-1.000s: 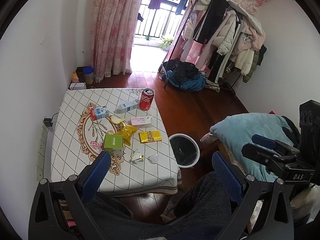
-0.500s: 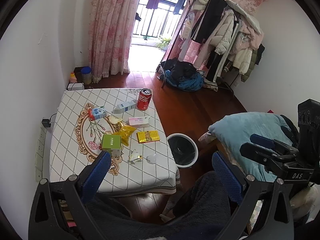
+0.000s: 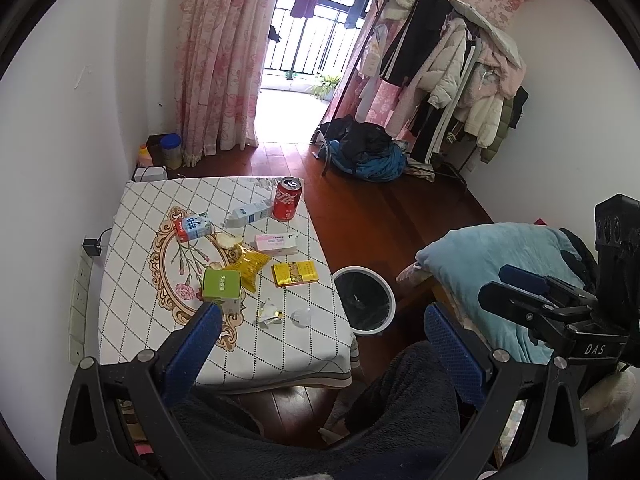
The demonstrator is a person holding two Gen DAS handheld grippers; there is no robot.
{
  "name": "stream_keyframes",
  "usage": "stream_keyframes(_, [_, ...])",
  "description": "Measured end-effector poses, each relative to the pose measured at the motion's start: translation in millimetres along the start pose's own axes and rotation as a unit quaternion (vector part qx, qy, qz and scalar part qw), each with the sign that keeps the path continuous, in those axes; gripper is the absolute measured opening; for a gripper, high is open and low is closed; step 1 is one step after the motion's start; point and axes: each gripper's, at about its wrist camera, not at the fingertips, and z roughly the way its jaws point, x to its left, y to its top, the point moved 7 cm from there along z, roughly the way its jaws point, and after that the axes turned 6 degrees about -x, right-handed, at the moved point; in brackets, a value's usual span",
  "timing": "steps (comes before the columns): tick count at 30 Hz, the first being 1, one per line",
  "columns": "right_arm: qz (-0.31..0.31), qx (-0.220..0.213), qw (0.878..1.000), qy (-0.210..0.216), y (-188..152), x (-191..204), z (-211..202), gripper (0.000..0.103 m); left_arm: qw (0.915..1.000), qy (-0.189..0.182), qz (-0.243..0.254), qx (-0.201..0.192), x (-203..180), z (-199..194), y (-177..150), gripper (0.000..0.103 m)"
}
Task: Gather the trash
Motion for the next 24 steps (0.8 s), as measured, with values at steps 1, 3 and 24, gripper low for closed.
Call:
stream_keyframes(1, [0.0, 0.0, 1.0, 0.0, 0, 0, 0, 0.103, 1.0, 0.0, 0.001, 0.001, 0, 1, 0, 0.103])
stream_keyframes(3, [0.0, 0.0, 1.0, 0.001, 0, 0, 0, 0.103, 1.0, 0.0, 0.0, 0.001, 0, 1, 0, 0.103])
stream_keyframes(24, [-0.001, 0.005, 1.0, 0.007, 1, 8, 6, 0.103, 0.9999, 0.009, -0.007, 0.004, 17, 6, 0, 0.103])
